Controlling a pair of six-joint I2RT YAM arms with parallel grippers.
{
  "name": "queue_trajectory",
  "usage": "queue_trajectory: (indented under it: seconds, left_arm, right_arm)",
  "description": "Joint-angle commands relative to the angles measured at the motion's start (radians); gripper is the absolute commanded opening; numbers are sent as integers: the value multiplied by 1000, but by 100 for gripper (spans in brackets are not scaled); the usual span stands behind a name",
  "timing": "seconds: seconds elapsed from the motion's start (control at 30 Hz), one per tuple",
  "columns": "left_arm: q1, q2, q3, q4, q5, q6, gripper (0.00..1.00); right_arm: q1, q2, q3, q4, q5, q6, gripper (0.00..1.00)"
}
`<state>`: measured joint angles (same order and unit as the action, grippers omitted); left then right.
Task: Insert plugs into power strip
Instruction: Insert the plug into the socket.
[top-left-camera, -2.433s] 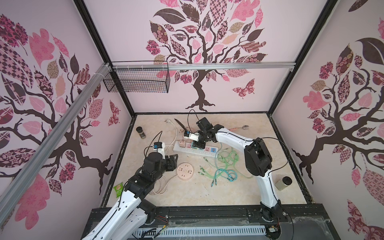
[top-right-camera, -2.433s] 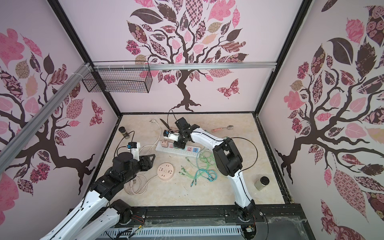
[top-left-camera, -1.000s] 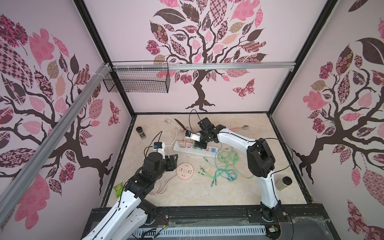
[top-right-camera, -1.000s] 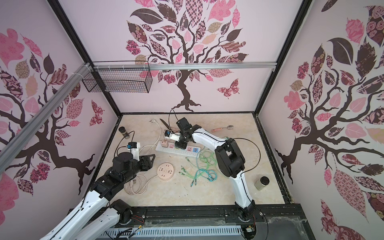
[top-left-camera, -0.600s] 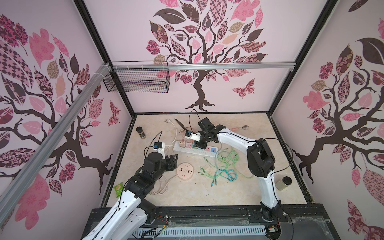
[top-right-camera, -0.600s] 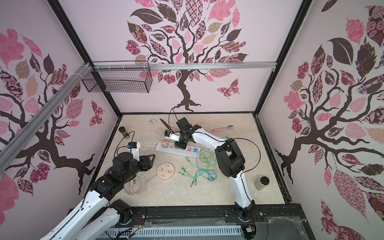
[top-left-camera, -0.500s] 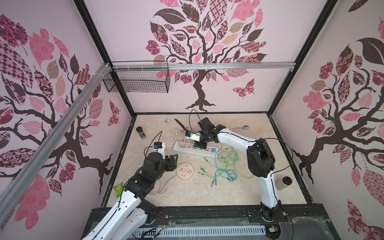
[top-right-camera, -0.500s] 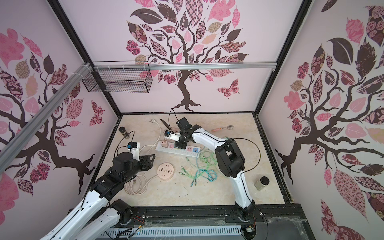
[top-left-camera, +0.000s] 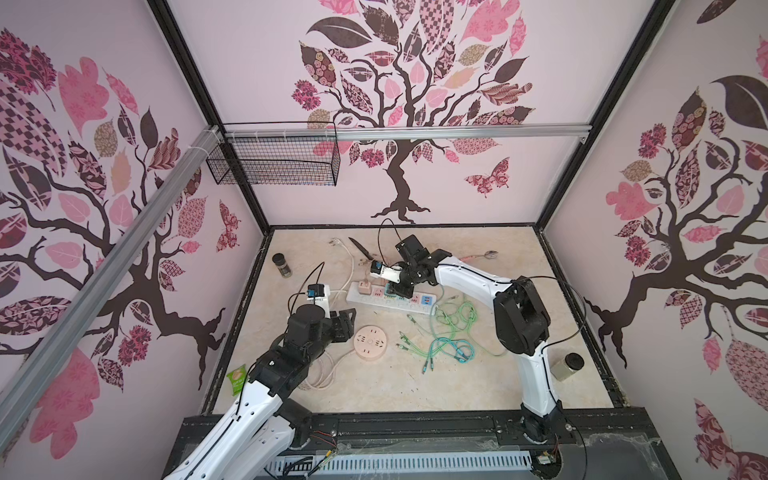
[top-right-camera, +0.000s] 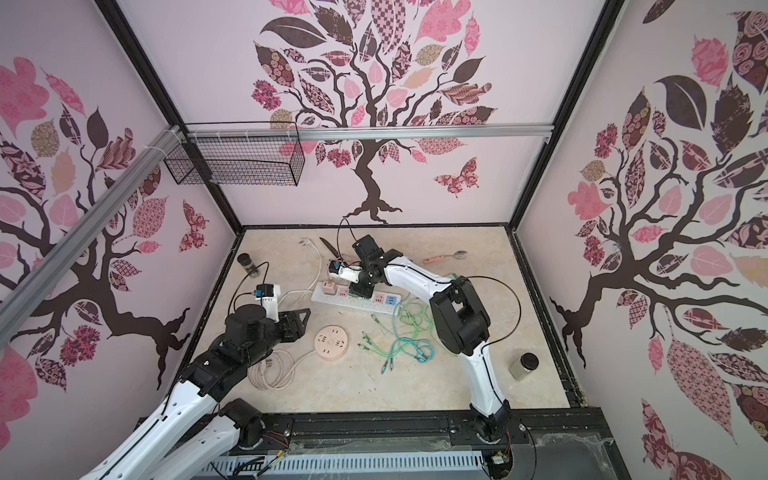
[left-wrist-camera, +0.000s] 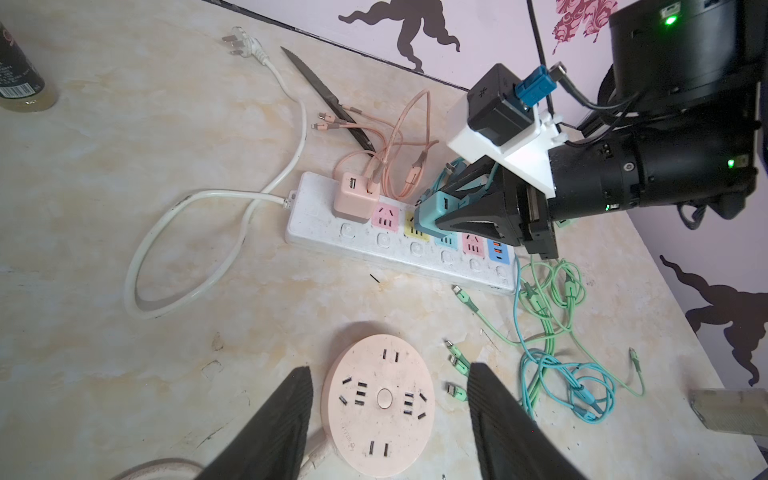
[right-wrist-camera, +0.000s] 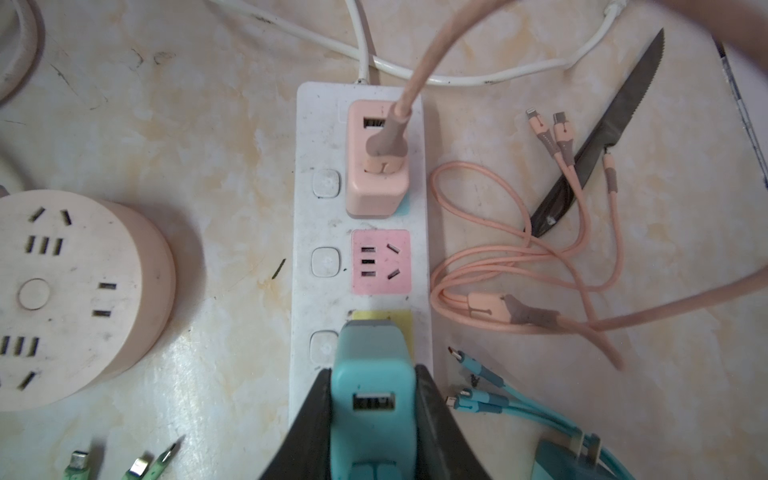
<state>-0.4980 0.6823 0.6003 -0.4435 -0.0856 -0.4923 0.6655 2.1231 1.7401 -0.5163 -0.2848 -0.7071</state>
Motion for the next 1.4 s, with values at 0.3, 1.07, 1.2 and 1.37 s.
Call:
queue_trajectory:
  seconds: [0.3,1.07,1.2,1.37]
  left_arm:
    - [3,-9,16,13,-4,16,63]
    - [3,-11,16,12,-5,14,63]
    - [4,-9,16,14,-3,15,63]
    - [3,-11,15,14,-5,16,63]
  right_arm:
    - [0,0,12,-8,-25,9,15]
    - [0,17,11,-14,-27,10,16]
    - [0,20,10,-17,-21,8,15]
    - [-1,30,7,-11,-25,9,15]
